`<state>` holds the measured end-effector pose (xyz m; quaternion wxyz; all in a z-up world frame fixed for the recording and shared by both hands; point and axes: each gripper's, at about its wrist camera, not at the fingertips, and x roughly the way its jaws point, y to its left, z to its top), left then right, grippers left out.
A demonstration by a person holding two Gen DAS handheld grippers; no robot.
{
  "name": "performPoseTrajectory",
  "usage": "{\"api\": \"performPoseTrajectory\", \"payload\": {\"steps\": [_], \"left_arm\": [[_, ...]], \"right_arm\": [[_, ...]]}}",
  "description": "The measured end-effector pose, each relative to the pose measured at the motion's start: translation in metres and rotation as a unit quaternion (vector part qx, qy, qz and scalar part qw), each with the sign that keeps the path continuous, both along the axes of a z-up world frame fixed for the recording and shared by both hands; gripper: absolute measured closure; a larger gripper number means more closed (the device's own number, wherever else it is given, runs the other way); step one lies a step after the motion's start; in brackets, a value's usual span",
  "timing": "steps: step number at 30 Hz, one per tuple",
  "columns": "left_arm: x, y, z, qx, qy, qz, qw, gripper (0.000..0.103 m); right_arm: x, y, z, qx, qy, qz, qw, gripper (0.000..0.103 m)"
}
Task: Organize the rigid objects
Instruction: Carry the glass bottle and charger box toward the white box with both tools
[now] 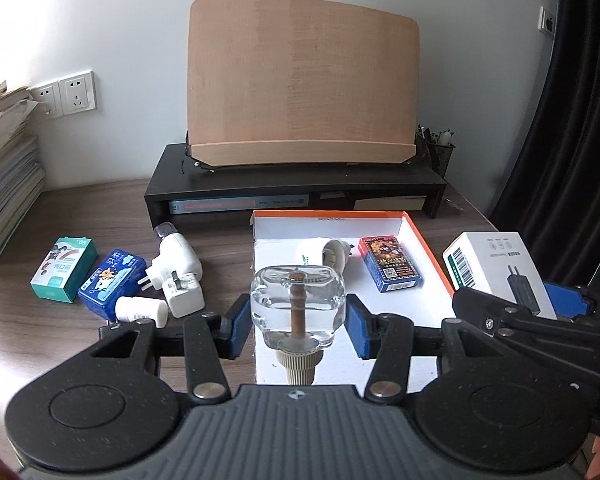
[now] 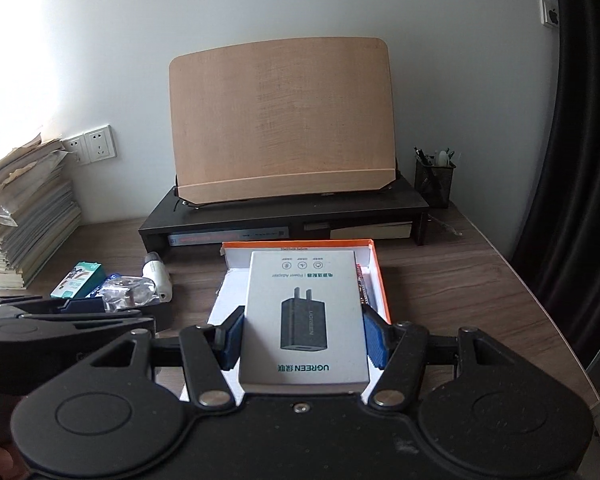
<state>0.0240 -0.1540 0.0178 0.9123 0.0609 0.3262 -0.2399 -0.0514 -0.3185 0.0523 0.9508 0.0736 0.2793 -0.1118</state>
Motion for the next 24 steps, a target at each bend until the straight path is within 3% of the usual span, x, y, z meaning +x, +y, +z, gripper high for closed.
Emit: {"api": "performPoseTrajectory", "payload": {"steps": [24], "left_arm": [[0.007,-0.013,-0.006,0.010,0.011,-0.012,0.9998,0.053]], "right_arm": [[0.010,-0.014,-0.013,0.016,0.021,-0.023,0.999,0.032]]}}
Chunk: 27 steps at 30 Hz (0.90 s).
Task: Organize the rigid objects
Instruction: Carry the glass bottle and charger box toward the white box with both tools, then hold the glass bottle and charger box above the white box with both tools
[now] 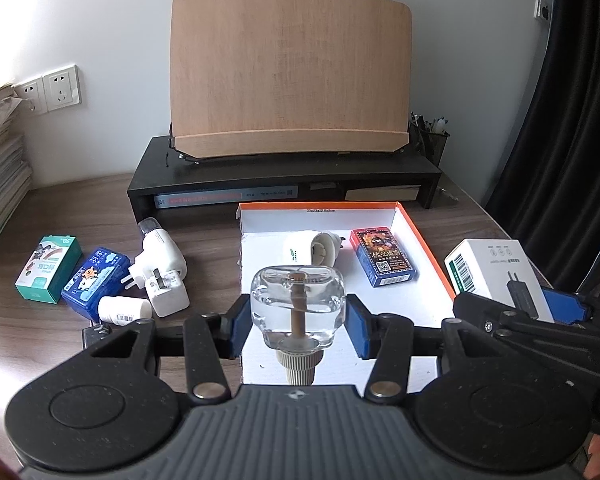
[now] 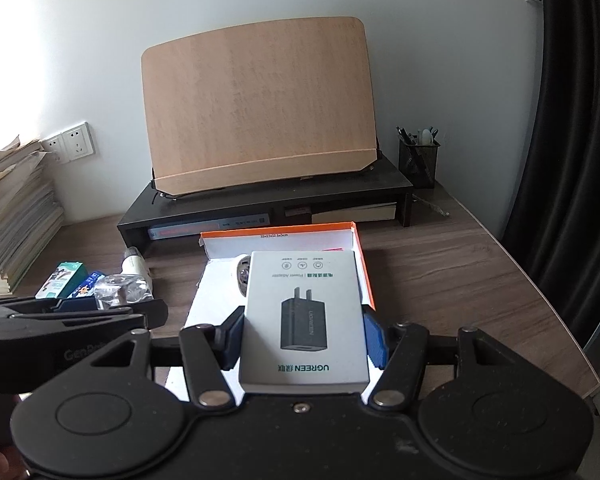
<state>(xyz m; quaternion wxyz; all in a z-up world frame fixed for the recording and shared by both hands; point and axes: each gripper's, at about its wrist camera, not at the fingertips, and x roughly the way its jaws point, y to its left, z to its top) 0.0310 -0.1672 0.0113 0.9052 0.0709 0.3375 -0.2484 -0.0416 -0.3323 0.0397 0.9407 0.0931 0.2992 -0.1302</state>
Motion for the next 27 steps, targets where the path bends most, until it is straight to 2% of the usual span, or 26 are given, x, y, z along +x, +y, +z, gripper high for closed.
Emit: {"api": "performPoseTrajectory", "payload": {"steps": [27], "left_arm": [[0.031,-0.008,-0.005,0.002,0.009,-0.007,0.9999,0.053]], "right_arm": [[0.032,-0.008,-0.003,0.004,0.010,-0.017,1.000,0.032]]}}
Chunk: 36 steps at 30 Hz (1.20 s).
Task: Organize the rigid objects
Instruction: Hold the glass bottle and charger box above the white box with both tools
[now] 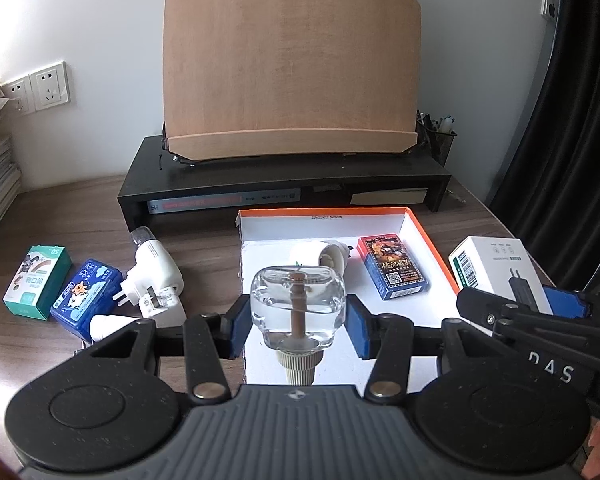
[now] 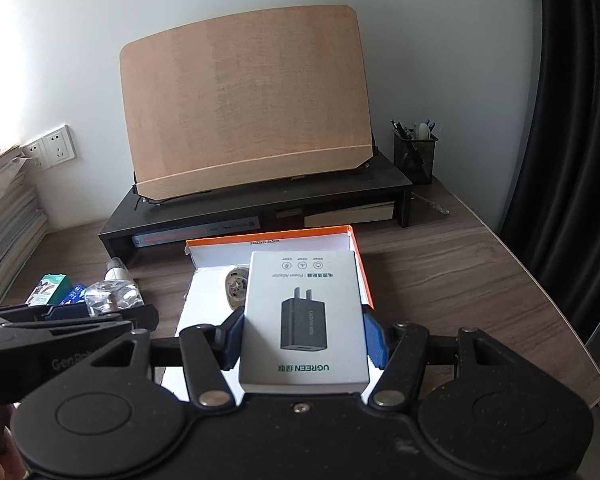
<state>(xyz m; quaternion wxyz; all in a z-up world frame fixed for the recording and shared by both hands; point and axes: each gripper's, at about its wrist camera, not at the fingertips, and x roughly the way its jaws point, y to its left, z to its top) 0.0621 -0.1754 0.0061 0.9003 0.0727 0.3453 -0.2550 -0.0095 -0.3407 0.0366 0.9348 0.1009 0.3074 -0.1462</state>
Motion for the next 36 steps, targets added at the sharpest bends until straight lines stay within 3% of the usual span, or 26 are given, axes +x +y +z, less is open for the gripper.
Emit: {"api": "performPoseTrajectory", "payload": {"steps": [36], "left_arm": [[0.007,-0.012,-0.006,0.004,0.007,-0.008,0.9999,0.053]], "right_arm": [[0.011,-0.009,-0.005,0.002,0.011,-0.002,1.000,0.032]]}}
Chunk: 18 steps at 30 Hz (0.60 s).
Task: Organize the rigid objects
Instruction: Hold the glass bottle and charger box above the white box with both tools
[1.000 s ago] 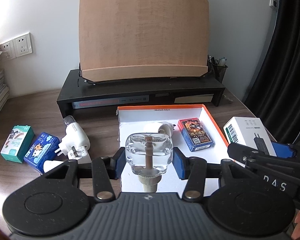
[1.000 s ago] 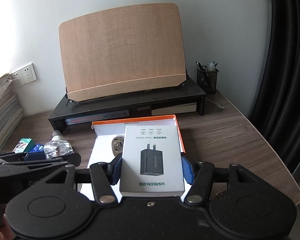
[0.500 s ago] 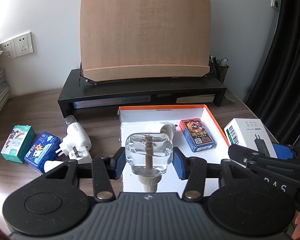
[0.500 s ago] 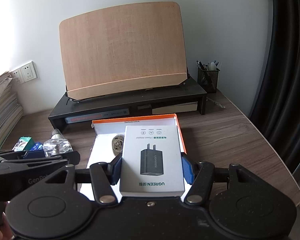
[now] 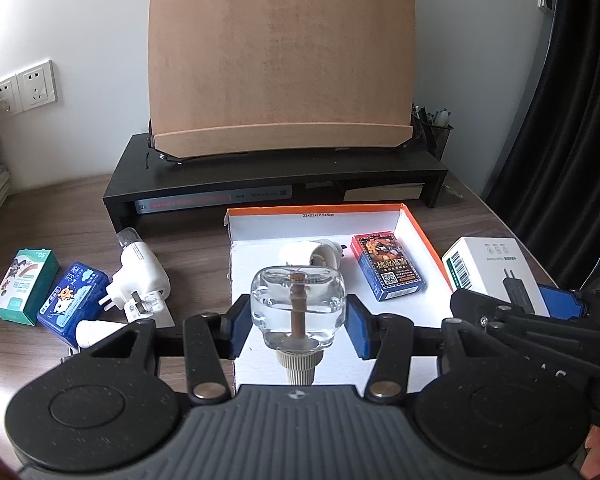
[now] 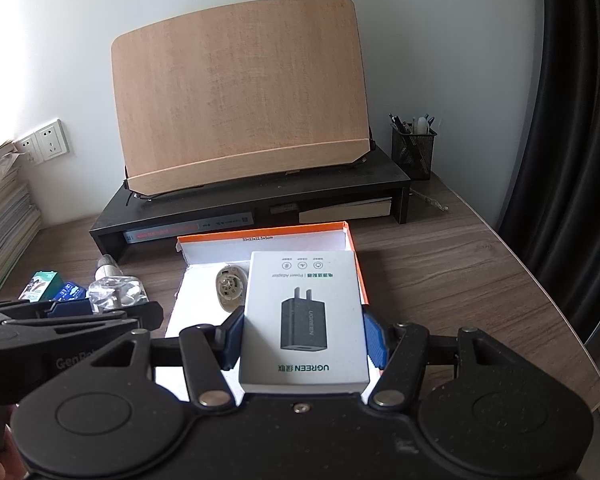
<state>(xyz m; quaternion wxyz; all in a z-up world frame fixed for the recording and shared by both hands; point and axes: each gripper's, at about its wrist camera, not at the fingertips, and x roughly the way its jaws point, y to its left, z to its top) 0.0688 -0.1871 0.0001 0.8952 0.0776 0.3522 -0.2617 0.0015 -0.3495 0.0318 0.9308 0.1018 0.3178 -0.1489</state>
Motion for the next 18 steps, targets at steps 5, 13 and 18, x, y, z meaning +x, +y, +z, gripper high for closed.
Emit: {"api": "performPoseTrajectory", "payload": {"steps": [5,13,18], "left_arm": [[0.0007,-0.0031,-0.0026,0.000,0.003,-0.003,1.0000,0.053],[0.0019,-0.0057,-0.0058,-0.001,0.008,-0.006,1.0000,0.053],[0.0028,-0.0075,-0.0076,0.001,0.010,-0.006,0.9999,0.053]], "right_arm": [[0.0002,-0.0032,-0.0011,-0.001,0.003,-0.005,1.000,0.032],[-0.0014,-0.0063,-0.0027,-0.001,0.005,-0.007,1.000,0.032],[-0.0008,-0.0074,-0.0049,-0.001,0.007,-0.008,1.000,0.032]]}}
